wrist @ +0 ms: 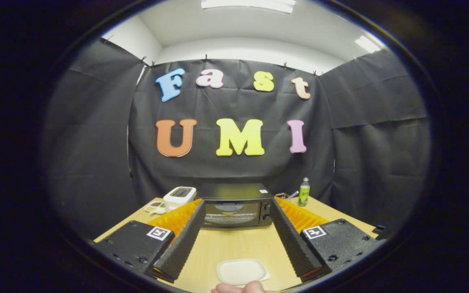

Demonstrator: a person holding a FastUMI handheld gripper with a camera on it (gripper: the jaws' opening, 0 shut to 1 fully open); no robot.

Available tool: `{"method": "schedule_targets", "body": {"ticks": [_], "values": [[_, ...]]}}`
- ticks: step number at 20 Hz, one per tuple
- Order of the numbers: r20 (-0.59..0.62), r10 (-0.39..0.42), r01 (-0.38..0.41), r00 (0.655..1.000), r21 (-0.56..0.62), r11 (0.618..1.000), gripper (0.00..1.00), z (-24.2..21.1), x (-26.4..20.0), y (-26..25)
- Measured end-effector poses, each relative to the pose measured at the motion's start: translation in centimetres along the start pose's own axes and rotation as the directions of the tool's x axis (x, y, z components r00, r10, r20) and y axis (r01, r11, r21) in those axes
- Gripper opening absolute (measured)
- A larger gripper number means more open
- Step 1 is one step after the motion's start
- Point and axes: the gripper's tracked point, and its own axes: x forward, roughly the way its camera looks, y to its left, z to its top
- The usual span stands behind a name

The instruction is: Open the toaster oven, put the food inside, and close the toaster oven door.

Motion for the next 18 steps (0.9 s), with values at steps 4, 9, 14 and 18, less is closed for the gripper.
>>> {"method": "schedule_targets", "body": {"ticks": [4, 9, 14, 18], "values": [[0.037, 0.016, -0.017, 0.999, 0.022, 1.000, 1.00, 0.6, -1.8, 1.2], [0.027, -0.007, 0.007, 1.000, 0.005, 1.000, 1.00, 0.3, -2.1, 0.8], [-0.036, -0.018, 0.018, 0.999, 0.002, 1.000, 1.00, -0.4, -2.0, 1.0], [-0.004, 0.000, 0.000, 1.000, 0.000, 1.000, 1.00, 0.6, -2.6, 1.5]]}}
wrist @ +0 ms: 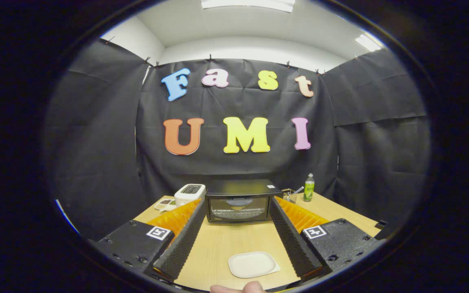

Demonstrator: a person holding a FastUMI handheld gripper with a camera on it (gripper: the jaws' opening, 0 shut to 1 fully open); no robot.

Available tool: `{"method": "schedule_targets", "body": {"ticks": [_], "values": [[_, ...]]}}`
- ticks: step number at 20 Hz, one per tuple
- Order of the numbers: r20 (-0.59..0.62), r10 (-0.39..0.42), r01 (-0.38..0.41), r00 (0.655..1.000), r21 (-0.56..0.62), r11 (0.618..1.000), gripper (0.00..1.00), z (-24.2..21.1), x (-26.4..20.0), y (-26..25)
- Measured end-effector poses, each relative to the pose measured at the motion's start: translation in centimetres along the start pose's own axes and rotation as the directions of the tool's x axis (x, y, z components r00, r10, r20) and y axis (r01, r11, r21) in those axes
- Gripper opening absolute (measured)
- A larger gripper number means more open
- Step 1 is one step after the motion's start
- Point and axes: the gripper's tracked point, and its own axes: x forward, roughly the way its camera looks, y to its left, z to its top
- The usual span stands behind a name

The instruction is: Open the toaster oven, put the food inside, and close the toaster oven door.

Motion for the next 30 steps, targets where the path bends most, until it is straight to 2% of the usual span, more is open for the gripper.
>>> {"method": "schedule_targets", "body": {"ticks": [8, 16, 30], "values": [[0.045, 0.057, -0.058, 0.997, 0.009, 0.998, 1.00, 0.7, -0.5, 1.1], [0.036, 0.010, -0.010, 0.999, 0.020, 1.000, 1.00, 0.4, -0.1, 0.5], [0.000, -0.007, 0.007, 1.000, 0.031, 1.000, 1.00, -0.4, 0.6, 0.3]]}}
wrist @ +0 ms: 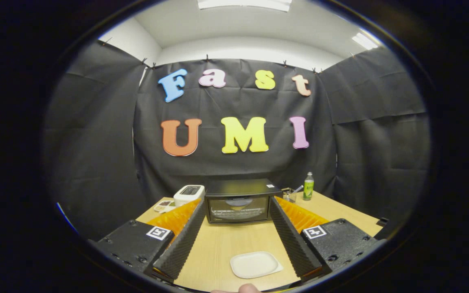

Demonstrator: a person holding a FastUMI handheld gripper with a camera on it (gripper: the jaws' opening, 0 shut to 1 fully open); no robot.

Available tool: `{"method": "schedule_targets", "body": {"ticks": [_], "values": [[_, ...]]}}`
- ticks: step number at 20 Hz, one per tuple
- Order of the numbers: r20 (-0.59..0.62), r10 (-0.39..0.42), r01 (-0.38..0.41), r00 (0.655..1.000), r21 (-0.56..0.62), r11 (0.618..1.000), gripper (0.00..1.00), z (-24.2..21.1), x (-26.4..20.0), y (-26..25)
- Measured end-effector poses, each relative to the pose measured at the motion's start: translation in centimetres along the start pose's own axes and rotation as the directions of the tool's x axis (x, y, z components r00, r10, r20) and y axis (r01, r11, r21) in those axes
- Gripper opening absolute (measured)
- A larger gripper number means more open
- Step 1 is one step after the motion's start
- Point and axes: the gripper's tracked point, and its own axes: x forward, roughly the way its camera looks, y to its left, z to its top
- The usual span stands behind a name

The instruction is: Open the toaster oven, put the food inside, and close the toaster oven door.

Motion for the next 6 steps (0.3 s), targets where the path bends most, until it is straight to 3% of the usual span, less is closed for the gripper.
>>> {"method": "schedule_targets", "body": {"ticks": [6], "values": [[0.006, -0.010, 0.010, 1.000, -0.013, 1.000, 1.00, 0.13, -0.18, -0.08]]}}
